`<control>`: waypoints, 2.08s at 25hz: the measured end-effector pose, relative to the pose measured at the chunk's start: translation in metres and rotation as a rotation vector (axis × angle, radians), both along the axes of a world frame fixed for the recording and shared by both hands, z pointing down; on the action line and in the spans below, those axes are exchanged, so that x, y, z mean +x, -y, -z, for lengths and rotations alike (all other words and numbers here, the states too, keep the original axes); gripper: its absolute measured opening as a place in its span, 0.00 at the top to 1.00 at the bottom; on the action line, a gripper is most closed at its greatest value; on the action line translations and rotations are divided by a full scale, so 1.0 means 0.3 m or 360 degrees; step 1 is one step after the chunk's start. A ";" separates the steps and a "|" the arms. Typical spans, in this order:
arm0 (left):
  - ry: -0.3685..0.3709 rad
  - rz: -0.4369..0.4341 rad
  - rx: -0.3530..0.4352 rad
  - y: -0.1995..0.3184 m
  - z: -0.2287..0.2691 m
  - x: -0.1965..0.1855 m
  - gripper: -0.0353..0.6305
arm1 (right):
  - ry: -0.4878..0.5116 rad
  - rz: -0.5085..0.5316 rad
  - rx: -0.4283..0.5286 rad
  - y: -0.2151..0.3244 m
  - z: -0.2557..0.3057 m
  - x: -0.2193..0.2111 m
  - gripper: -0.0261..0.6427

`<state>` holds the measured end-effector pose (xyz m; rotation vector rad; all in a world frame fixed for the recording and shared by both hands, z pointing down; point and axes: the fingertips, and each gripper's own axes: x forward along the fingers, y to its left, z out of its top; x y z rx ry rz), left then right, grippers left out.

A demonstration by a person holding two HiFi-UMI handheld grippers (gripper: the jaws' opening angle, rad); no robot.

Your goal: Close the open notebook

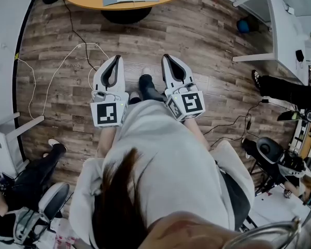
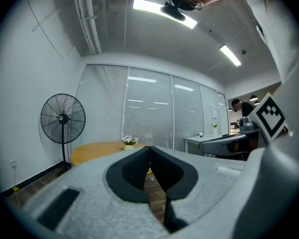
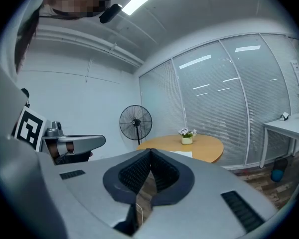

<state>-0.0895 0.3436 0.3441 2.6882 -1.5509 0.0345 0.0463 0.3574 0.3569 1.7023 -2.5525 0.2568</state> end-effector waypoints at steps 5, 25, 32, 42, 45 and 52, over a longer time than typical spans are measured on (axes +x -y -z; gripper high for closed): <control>0.0001 -0.0034 -0.0013 0.165 0.009 0.059 0.93 | -0.0006 0.0006 -0.0015 0.179 0.007 0.066 0.96; -0.0192 0.0254 -0.0100 0.543 -0.005 0.124 0.93 | 0.0024 0.0033 -0.0063 0.550 -0.020 0.307 0.96; -0.0201 0.0179 -0.0113 0.627 -0.011 0.167 0.93 | 0.0033 0.0005 -0.0100 0.615 -0.040 0.334 0.96; -0.0192 0.0136 -0.0152 0.902 -0.037 0.092 0.93 | 0.0066 0.0025 -0.0093 0.870 -0.032 0.249 0.96; -0.0166 0.0103 -0.0157 1.021 -0.038 0.055 0.93 | 0.0062 0.0019 -0.0095 0.992 -0.018 0.206 0.96; -0.0116 0.0026 -0.0182 1.282 -0.040 -0.023 0.93 | 0.0087 -0.0111 -0.0083 1.250 0.001 0.157 0.96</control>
